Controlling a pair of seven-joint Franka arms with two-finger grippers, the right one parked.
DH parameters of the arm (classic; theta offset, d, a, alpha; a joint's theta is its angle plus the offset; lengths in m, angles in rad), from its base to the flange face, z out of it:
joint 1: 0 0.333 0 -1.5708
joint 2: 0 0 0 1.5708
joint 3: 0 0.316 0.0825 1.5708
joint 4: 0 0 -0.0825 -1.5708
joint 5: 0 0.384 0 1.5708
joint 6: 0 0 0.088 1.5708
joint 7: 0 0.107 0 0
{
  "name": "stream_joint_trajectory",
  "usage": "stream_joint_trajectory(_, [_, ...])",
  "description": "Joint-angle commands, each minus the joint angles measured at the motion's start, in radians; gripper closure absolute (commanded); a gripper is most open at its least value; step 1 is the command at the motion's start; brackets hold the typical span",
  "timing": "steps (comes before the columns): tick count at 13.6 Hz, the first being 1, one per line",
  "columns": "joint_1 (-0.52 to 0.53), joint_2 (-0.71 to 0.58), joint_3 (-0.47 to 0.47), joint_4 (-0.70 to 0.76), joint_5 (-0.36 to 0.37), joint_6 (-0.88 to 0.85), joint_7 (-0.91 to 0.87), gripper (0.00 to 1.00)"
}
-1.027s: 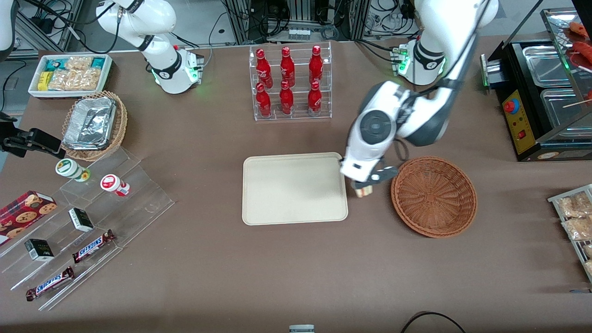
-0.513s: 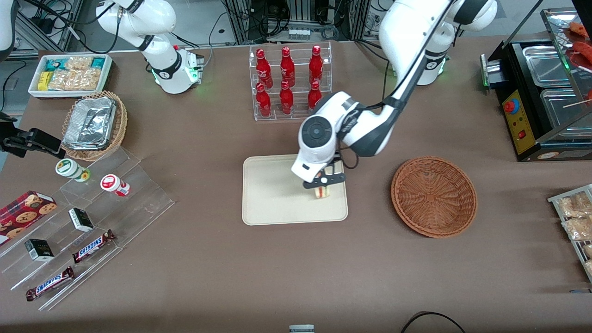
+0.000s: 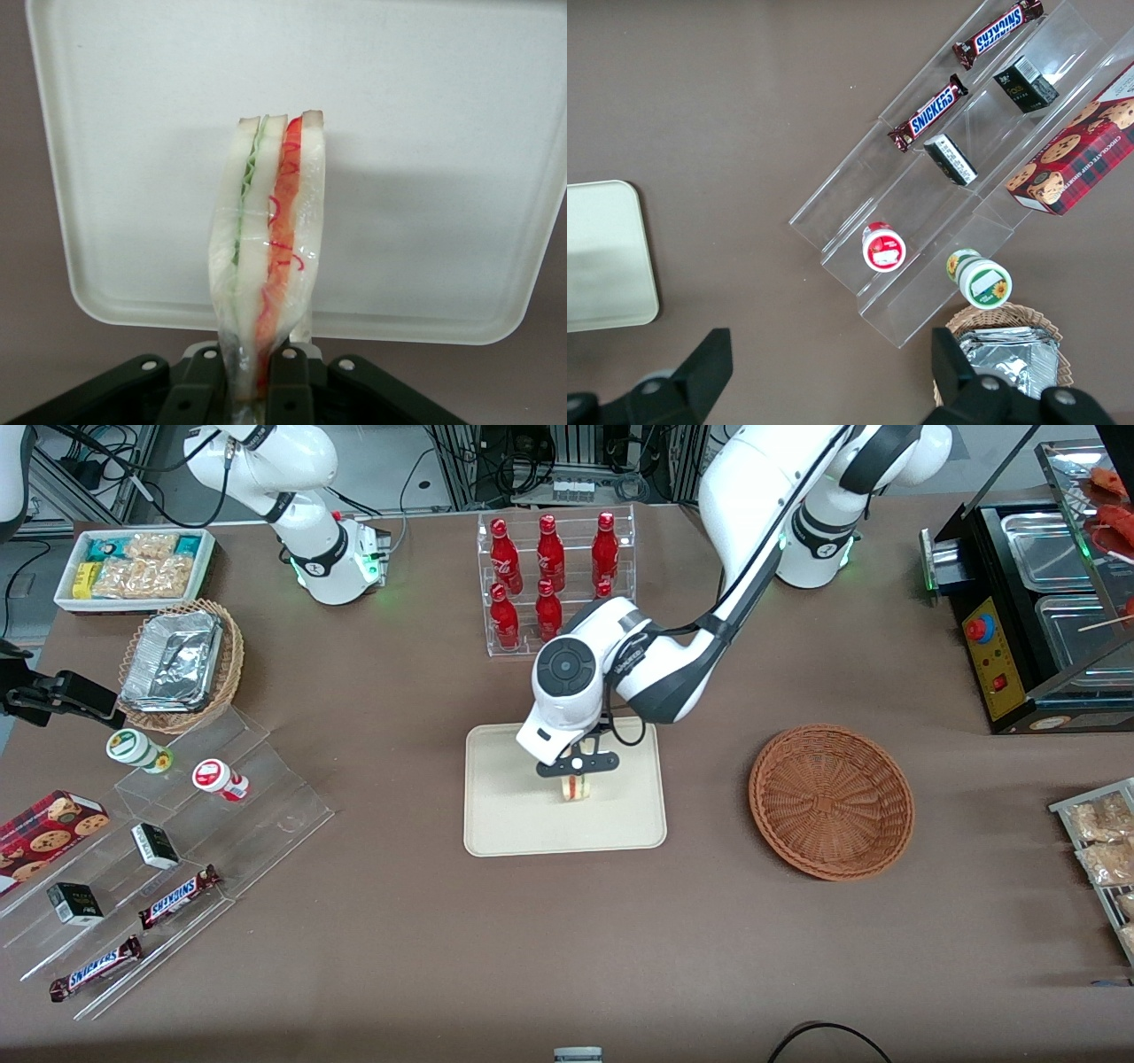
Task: Place sandwich from basket to tray
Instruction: 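Lower the held sandwich onto the cream tray's centre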
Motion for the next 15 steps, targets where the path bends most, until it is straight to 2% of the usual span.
stream_joint_trajectory(1, [-0.014, 0.048, 0.007, 0.052, -0.004, 0.025, -0.018, 1.0])
stream_joint_trajectory(15, [-0.011, 0.129, 0.02, 0.089, 0.019, 0.108, -0.102, 1.0])
